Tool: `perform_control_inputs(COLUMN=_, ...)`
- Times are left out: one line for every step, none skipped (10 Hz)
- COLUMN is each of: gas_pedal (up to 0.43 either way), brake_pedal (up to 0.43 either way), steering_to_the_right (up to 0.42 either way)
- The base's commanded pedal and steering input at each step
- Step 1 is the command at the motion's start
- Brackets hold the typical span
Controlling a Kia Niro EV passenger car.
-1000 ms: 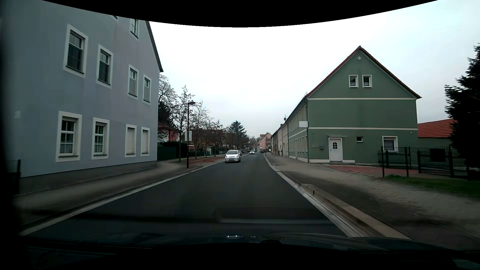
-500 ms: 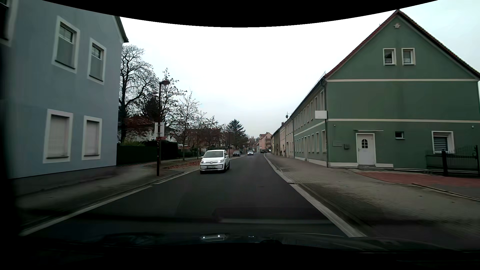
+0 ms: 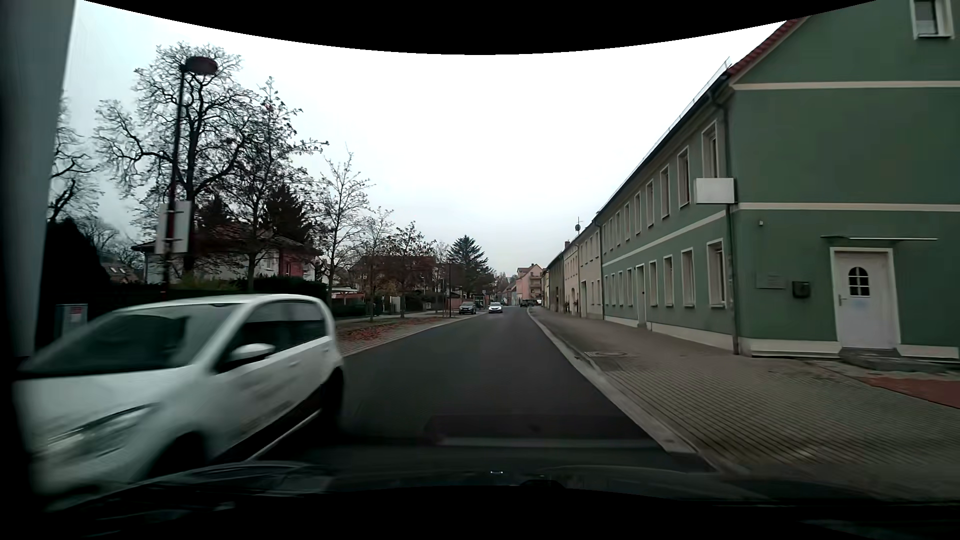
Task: Follow the waypoints while adhering to traffic rules and regulations
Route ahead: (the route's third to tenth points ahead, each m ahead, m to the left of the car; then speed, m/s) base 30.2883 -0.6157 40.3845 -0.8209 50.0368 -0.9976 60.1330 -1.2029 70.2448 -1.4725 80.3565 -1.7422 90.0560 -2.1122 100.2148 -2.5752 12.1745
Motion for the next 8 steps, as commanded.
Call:
perform_control_inputs(gas_pedal=0.138, brake_pedal=0.000, steering_to_the_right=0.004)
perform_control_inputs(gas_pedal=0.138, brake_pedal=0.000, steering_to_the_right=0.005)
perform_control_inputs(gas_pedal=0.138, brake_pedal=0.000, steering_to_the_right=0.006)
perform_control_inputs(gas_pedal=0.138, brake_pedal=0.000, steering_to_the_right=0.008)
perform_control_inputs(gas_pedal=0.138, brake_pedal=0.000, steering_to_the_right=0.009)
perform_control_inputs(gas_pedal=0.138, brake_pedal=0.000, steering_to_the_right=0.010)
perform_control_inputs(gas_pedal=0.138, brake_pedal=0.000, steering_to_the_right=0.011)
perform_control_inputs(gas_pedal=0.138, brake_pedal=0.000, steering_to_the_right=0.011)
